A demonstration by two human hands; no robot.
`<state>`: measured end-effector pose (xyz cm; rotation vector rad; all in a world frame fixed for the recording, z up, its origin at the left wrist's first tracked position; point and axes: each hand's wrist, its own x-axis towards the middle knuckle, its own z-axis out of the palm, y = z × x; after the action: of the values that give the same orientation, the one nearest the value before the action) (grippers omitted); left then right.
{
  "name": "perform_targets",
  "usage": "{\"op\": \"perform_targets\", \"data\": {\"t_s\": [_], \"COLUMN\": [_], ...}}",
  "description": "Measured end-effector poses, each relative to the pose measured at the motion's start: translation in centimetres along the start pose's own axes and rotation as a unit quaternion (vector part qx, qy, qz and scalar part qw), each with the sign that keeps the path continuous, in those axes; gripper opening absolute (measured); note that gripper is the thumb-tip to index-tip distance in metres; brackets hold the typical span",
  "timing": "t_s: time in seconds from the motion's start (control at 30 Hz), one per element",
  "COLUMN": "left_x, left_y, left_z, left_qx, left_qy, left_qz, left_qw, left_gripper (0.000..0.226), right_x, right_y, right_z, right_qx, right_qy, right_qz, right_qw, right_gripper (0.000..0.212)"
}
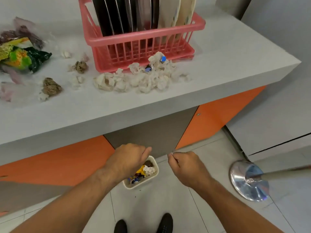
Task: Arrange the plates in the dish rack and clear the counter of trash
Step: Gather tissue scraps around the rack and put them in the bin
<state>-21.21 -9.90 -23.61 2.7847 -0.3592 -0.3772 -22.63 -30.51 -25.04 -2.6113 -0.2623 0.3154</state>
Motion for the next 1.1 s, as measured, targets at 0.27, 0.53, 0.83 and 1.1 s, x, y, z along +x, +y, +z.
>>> {"op": "perform_targets", "data": {"t_s": [0.27,0.53,0.83,1.1], "left_x": [0.0,0.7,5.5,10.9], "left_y": [-9.2,-20.3,-24.6,-24.3], "left_z": [11.9,30.6,44.3,49.8], "left_qx": [0.021,0.000,-0.048,-0.180], "left_qy": [-0.031,-0.051,-0.006,-0.152], "left_qz": [0.011,-0.048,-0.081,-0.115], "left_qw": [0.999,0.998,0.996,0.965], "left_gripper": [0.046,0.044,0.040,0.049], "right_x": [3.3,13.3,19.9,16.6], "right_y": [3.1,9.4,17.1,18.6], "right_z": [14.0,36.2,50.7,42.9], "right_qx": [-0.135,-0.189,-0.194,-0.116], "right_qy": [-0.125,-0.205,-0.244,-0.146], "right_qz": [-0.023,-0.015,-0.062,-0.080], "right_qw": [0.983,0.960,0.948,0.979], "right_gripper": [0.038,0.037,0.053,0.036]}}
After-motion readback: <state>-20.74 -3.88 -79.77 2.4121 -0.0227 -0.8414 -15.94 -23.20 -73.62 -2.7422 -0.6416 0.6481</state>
